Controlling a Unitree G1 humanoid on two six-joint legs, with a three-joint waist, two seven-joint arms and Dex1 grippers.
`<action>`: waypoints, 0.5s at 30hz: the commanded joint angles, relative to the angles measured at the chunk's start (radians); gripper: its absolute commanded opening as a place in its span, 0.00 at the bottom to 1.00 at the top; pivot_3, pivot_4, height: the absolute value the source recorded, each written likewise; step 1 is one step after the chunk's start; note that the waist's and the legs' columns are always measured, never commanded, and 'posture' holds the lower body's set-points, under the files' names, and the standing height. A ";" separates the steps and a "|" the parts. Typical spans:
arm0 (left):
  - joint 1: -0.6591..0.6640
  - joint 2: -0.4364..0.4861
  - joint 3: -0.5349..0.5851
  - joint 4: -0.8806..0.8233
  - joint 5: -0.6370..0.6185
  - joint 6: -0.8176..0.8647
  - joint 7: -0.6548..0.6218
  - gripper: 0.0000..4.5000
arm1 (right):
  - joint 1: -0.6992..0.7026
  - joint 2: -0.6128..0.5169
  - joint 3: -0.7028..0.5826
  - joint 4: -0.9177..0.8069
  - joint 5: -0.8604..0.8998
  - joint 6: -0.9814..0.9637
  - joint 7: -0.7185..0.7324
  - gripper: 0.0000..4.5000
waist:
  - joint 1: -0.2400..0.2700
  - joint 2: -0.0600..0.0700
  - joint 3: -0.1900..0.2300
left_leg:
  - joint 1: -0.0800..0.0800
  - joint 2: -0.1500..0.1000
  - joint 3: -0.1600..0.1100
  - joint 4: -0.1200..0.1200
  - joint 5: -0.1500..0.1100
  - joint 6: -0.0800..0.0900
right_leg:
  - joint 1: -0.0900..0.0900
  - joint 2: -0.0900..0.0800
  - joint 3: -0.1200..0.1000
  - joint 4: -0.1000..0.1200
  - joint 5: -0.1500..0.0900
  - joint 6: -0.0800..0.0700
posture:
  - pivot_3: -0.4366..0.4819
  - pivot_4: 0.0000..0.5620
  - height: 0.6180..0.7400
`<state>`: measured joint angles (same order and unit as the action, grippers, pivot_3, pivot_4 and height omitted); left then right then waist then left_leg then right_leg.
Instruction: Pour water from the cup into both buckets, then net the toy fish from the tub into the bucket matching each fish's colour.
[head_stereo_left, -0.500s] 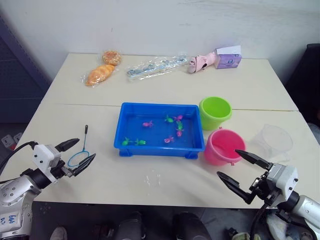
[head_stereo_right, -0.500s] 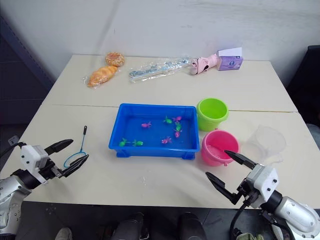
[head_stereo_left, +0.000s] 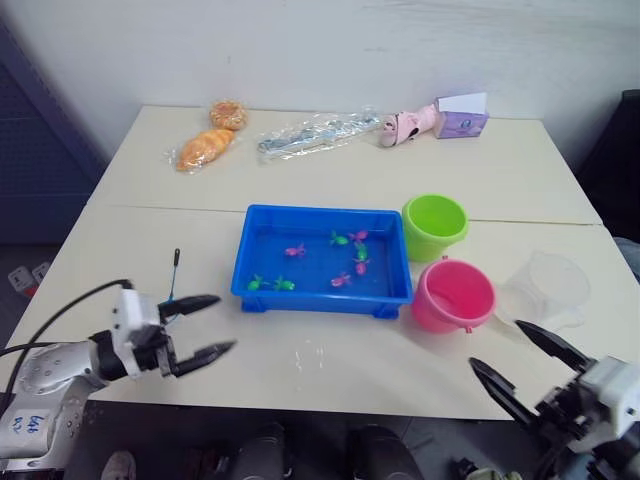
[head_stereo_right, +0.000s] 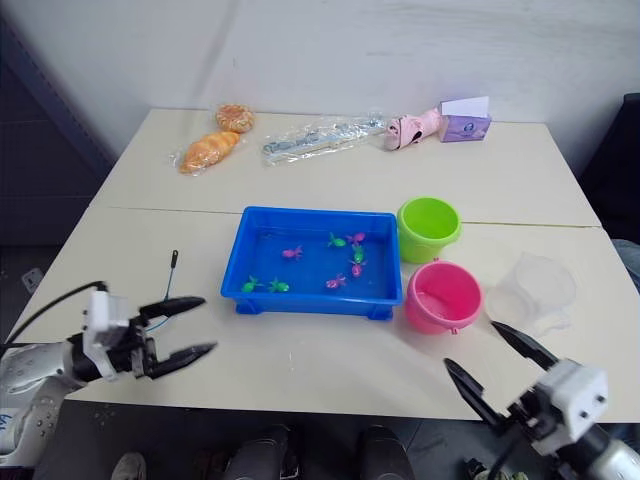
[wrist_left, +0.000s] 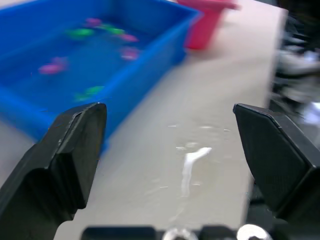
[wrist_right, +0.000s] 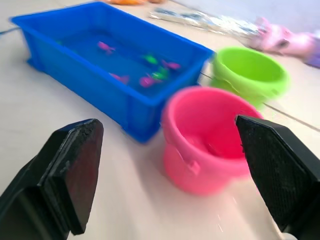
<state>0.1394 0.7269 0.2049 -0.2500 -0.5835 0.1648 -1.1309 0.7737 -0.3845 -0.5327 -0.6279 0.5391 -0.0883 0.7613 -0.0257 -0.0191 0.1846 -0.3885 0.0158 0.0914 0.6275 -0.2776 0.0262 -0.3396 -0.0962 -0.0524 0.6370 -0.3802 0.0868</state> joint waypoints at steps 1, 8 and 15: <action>-0.076 -0.034 -0.079 -0.052 -0.015 0.030 -0.001 0.97 | 0.111 0.122 -0.043 -0.048 0.030 -0.047 -0.062 1.00 | 0.001 0.001 0.000 | 0.000 0.000 0.000 0.000 -0.002 -0.003 | 0.000 0.000 0.000 0.000 0.000 0.000 | 0.48 0.27 1.00; -0.252 -0.096 -0.177 -0.021 0.007 0.049 0.002 0.97 | 0.170 0.264 -0.017 -0.063 0.019 0.076 -0.270 1.00 | -0.007 0.006 -0.003 | 0.000 0.000 0.001 -0.001 -0.001 -0.005 | -0.002 0.000 0.003 0.000 -0.001 -0.001 | 0.48 0.27 1.00; -0.328 -0.137 -0.215 -0.026 0.017 0.070 0.036 0.97 | -0.051 0.183 -0.037 0.019 -0.026 0.239 -0.456 1.00 | -0.001 0.008 -0.004 | -0.001 0.000 0.001 -0.002 0.000 -0.006 | -0.003 0.000 0.002 0.000 -0.001 -0.002 | 0.48 0.27 1.00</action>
<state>-0.1862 0.5904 -0.0166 -0.2592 -0.5672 0.2326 -1.1022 0.7412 -0.1899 -0.5471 -0.6225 0.5249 0.1247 0.3503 -0.0270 -0.0108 0.1805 -0.3890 0.0159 0.0920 0.6253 -0.2748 0.0200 -0.3428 -0.0961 -0.0503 0.6373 -0.3813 0.0847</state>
